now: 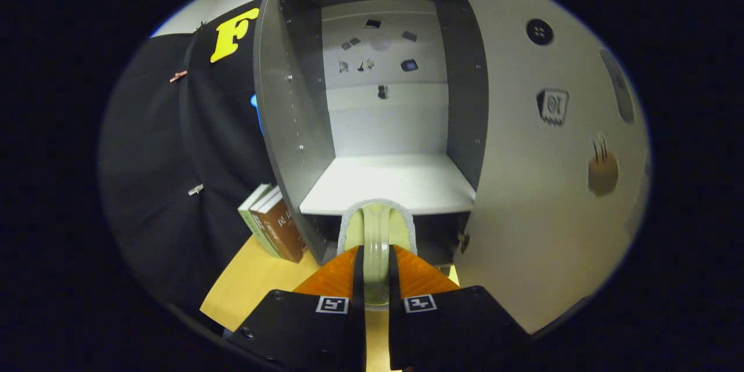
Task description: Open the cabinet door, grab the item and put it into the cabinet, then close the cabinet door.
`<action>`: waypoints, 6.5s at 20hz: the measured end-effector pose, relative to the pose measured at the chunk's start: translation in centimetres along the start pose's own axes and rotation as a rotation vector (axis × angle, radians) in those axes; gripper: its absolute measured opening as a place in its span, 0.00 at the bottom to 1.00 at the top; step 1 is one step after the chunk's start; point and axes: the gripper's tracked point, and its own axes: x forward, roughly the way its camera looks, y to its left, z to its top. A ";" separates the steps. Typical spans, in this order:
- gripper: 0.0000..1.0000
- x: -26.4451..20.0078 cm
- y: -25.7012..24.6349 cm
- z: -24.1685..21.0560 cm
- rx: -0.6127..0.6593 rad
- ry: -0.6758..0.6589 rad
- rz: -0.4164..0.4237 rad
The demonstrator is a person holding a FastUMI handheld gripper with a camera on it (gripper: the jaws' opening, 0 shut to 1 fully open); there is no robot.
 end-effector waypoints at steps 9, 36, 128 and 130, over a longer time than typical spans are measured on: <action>0.20 7.9 1.8 7.7 -0.017 -0.039 -0.013; 0.98 23.2 -1.4 6.1 -0.061 0.048 -0.209; 0.97 -12.2 3.9 5.6 -0.072 -0.372 0.017; 0.97 -11.9 4.1 6.1 -0.081 -0.383 0.015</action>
